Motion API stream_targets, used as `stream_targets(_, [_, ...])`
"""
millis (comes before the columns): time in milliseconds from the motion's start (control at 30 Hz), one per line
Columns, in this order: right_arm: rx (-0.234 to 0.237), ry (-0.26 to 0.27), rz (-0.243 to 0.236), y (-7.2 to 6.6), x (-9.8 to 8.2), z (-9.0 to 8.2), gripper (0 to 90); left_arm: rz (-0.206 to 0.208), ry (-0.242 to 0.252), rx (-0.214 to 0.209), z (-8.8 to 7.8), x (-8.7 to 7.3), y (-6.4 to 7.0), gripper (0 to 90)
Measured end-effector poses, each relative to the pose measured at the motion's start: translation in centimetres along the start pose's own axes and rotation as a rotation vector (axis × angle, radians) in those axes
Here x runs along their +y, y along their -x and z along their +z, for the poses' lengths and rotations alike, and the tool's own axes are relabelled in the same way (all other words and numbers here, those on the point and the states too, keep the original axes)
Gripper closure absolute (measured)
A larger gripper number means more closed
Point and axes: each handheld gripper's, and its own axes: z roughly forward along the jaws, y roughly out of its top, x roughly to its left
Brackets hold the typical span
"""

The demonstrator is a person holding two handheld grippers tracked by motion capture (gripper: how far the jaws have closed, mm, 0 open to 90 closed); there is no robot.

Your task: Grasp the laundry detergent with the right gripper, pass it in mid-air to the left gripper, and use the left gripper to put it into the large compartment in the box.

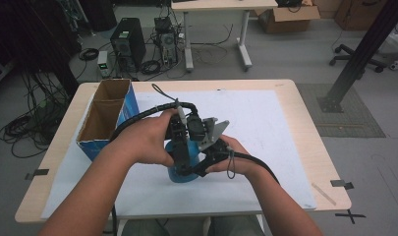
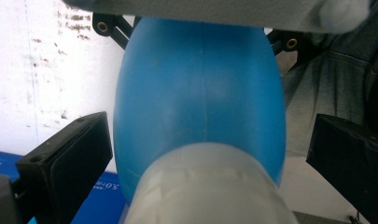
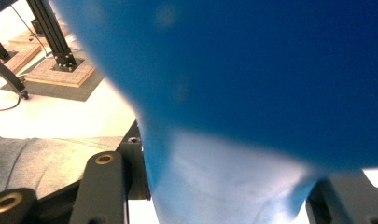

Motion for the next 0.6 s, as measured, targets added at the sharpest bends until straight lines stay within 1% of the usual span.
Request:
stream_targets(233, [0.0, 0.002, 0.0, -0.08, -0.07, 0.12, 44.4, 0.003, -0.004, 0.008, 0.02, 0.09, 0.1, 1.0])
stream_targets(367, [0.002, 0.007, -0.003, -0.12, -0.03, 0.11, 44.4, 0.005, -0.006, 0.015, -0.04, 0.14, 0.15, 4.7])
stream_targets(533, [0.001, 0.011, -0.004, -0.14, -0.03, 0.03, 44.4, 0.004, -0.017, 0.035, -0.01, 0.26, 0.15, 6.7])
stream_targets(600, [-0.002, 0.011, -0.008, -0.13, -0.06, 0.02, 44.3, 0.001, -0.014, 0.035, -0.01, 0.27, 0.13, 8.7])
